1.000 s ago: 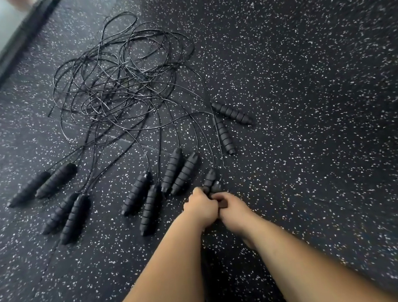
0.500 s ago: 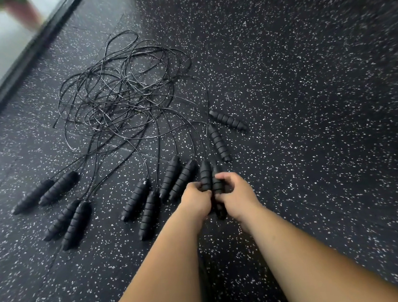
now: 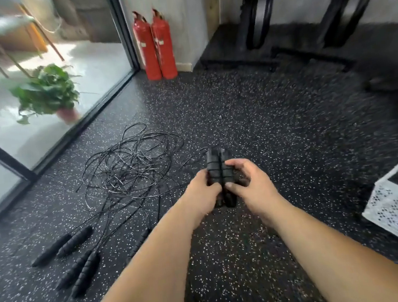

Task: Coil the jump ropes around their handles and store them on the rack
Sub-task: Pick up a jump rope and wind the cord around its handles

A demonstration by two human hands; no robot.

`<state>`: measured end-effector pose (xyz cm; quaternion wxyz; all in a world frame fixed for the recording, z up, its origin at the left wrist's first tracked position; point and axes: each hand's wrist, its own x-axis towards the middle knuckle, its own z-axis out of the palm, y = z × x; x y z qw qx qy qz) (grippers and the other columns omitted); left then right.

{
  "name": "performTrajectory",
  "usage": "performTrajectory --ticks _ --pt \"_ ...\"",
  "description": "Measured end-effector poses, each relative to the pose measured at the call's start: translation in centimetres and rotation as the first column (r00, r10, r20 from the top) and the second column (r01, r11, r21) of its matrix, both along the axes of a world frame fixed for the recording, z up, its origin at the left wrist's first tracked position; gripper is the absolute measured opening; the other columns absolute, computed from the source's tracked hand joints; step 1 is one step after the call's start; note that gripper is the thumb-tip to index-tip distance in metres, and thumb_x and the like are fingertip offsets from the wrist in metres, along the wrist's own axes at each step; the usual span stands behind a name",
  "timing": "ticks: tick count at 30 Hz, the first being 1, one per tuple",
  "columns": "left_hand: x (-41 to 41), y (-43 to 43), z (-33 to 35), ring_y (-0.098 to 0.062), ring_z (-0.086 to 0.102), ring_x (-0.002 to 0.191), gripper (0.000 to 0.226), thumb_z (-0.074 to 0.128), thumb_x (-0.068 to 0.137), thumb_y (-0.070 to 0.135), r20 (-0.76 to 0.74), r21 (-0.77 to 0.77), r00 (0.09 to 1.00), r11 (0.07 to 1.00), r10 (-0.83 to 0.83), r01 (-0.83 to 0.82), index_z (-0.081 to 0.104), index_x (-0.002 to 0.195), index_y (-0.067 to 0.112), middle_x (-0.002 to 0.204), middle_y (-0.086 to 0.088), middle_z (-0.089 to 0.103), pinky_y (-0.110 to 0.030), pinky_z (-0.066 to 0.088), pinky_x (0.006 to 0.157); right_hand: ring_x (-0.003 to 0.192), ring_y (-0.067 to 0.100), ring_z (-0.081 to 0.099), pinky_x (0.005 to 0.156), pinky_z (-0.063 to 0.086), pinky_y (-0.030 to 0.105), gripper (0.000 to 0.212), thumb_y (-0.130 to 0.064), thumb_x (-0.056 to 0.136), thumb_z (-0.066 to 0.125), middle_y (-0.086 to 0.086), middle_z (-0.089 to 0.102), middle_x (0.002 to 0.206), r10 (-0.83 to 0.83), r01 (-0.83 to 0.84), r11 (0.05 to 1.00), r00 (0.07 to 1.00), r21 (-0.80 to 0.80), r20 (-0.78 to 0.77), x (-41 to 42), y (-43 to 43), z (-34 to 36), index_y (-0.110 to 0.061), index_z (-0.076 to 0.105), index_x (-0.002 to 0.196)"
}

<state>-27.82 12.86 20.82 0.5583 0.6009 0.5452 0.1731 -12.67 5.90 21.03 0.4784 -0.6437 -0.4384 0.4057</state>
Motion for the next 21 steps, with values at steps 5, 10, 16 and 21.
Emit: performTrajectory --ticks 5,10,16,21 --pt "2.9 -3.7 10.0 -0.023 0.073 0.103 0.046 0.054 0.081 0.029 0.101 0.175 0.986 0.978 -0.133 0.114 0.064 0.126 0.027 0.113 0.001 0.077 -0.056 0.059 0.097 0.122 0.007 0.067 0.101 0.055 0.031 0.058 0.005 0.092 0.075 -0.018 0.070 0.132 -0.058 0.063 0.974 0.998 0.215 -0.030 2.4 -5.4 9.7 -0.040 0.066 0.127" --pt "6.5 -9.2 18.9 -0.020 0.072 0.106 0.042 0.054 0.090 0.022 0.145 0.367 0.958 0.913 -0.247 0.180 0.063 0.130 0.031 0.116 0.006 0.076 -0.050 0.059 0.097 0.119 0.012 0.070 0.104 0.054 0.037 0.056 0.009 0.091 0.075 -0.010 0.075 0.127 -0.186 0.212 0.899 0.977 0.384 -0.104 5.0 -11.2 17.1 -0.030 0.067 0.130" --pt "10.0 -13.6 23.9 -0.014 0.064 0.110 0.043 0.053 0.104 0.013 0.129 0.534 0.931 0.815 -0.340 0.224 0.055 0.144 0.028 0.124 0.007 0.070 -0.034 0.052 0.094 0.119 0.019 0.070 0.101 0.053 0.032 0.056 0.013 0.092 0.072 -0.003 0.076 0.125 -0.275 0.328 0.794 0.945 0.512 -0.179 6.6 -16.0 20.8 -0.025 0.067 0.132" --pt "10.6 -14.6 21.4 -0.011 0.062 0.111 0.036 0.048 0.107 0.013 0.169 0.408 0.932 0.883 -0.322 0.231 0.051 0.137 0.032 0.122 0.009 0.066 -0.033 0.051 0.093 0.114 0.023 0.071 0.100 0.057 0.039 0.057 0.009 0.088 0.079 -0.006 0.074 0.127 -0.285 0.280 0.856 0.957 0.435 -0.056 7.9 -17.0 19.2 -0.032 0.068 0.126"
